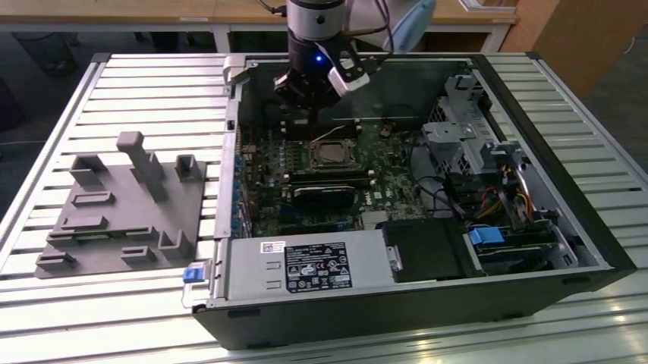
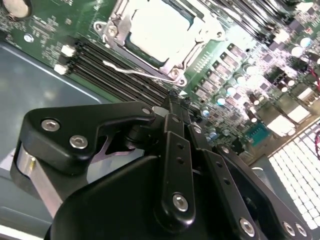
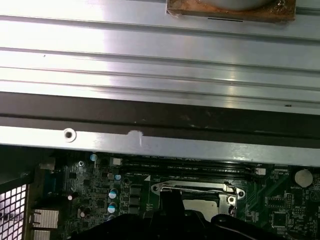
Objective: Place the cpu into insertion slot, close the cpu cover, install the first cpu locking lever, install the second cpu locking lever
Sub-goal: 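Install the first cpu locking lever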
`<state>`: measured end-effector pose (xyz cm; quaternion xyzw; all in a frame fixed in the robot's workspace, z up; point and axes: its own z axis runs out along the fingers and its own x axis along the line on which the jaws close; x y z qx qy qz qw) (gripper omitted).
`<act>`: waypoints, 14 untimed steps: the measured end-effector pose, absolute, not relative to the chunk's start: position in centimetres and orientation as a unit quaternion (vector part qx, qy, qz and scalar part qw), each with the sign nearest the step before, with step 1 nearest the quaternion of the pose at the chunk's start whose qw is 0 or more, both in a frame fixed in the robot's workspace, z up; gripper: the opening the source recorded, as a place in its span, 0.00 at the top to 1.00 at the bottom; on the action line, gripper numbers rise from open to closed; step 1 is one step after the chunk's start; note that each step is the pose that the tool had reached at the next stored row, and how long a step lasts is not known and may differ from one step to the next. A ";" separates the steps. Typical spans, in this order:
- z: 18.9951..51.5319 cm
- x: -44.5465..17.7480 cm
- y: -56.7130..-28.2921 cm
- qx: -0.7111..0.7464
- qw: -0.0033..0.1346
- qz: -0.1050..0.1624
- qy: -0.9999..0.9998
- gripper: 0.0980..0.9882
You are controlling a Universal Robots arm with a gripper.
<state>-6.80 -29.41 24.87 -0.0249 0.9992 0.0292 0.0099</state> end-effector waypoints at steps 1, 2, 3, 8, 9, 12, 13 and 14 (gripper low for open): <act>24.9 -6.6 -29.4 -0.025 0.010 0.029 0.999 0.97; 24.9 -6.6 -29.4 -0.025 0.010 0.029 0.999 0.97; 24.9 -6.5 -29.4 -0.025 0.010 0.029 0.999 0.97; 24.7 -6.5 -29.4 -0.025 0.011 0.045 0.999 0.97; 24.6 -6.5 -29.4 -0.025 0.011 0.049 0.998 0.97; 24.2 -6.3 -29.5 -0.025 0.011 0.051 0.998 0.97; 24.1 -6.2 -29.4 -0.025 0.011 0.051 0.998 0.97; 23.9 -6.0 -29.4 -0.025 0.011 0.051 0.998 0.97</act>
